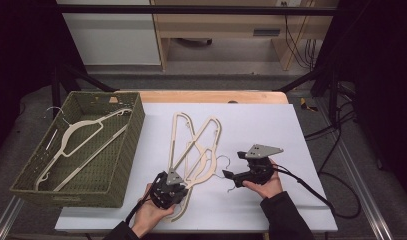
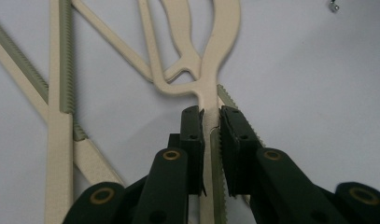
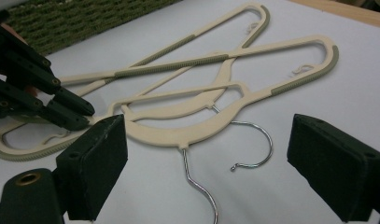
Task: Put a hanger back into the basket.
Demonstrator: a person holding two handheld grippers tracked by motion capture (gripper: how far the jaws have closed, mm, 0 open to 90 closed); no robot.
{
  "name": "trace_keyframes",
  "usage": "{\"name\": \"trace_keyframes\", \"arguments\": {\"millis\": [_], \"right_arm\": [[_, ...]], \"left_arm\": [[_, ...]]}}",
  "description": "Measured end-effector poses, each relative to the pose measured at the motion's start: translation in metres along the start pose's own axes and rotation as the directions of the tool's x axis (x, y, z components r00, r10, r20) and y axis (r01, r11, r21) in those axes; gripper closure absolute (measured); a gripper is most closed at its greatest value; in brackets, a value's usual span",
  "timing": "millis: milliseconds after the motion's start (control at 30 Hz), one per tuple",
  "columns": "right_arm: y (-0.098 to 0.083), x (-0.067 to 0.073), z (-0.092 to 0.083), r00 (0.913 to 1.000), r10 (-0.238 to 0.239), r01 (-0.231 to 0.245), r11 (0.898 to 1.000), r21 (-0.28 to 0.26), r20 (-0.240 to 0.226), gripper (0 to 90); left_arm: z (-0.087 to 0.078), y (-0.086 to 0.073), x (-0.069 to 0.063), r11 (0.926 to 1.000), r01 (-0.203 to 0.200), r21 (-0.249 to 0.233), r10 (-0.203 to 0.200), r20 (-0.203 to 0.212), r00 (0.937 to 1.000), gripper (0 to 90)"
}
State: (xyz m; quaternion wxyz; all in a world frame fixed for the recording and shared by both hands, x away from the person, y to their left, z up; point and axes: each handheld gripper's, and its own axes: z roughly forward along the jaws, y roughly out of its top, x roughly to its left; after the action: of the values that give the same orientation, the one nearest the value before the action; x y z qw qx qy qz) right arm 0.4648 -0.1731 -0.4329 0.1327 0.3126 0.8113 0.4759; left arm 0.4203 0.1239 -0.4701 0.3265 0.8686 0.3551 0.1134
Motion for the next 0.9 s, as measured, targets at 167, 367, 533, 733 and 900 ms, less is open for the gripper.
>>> {"name": "trace_keyframes", "arguments": {"millis": [167, 367, 533, 733, 900], "right_arm": [[-0.006, 0.004, 0.011, 1.0000, 0.000, 0.000, 1.000, 0.019, -0.001, 20.0], [-0.012, 0.010, 0.030, 1.0000, -0.001, 0.001, 0.997, 0.071, -0.007, 36.6], [-0.014, 0.015, 0.045, 1.0000, -0.005, 0.004, 0.991, 0.135, 0.007, 48.8], [-0.020, 0.016, 0.054, 0.9999, 0.004, -0.006, 0.978, 0.208, 0.011, 61.7], [-0.022, 0.017, 0.056, 0.9998, 0.009, -0.013, 0.973, 0.232, 0.018, 70.8]], "left_arm": [[-0.001, 0.000, -0.001, 1.0000, -0.006, -0.001, 0.006, 0.014, 0.9999, 79.8], [-0.002, 0.000, -0.001, 0.9995, -0.032, -0.004, 0.032, 0.010, 0.9994, 79.2], [-0.016, 0.002, 0.005, 0.9970, -0.051, -0.059, 0.051, 0.006, 0.9987, 71.2], [-0.030, 0.001, 0.015, 0.9934, -0.029, -0.110, 0.029, -0.006, 0.9996, 51.2], [-0.032, 0.001, 0.020, 0.9915, -0.010, -0.130, 0.011, 0.006, 0.9999, 35.5]]}}
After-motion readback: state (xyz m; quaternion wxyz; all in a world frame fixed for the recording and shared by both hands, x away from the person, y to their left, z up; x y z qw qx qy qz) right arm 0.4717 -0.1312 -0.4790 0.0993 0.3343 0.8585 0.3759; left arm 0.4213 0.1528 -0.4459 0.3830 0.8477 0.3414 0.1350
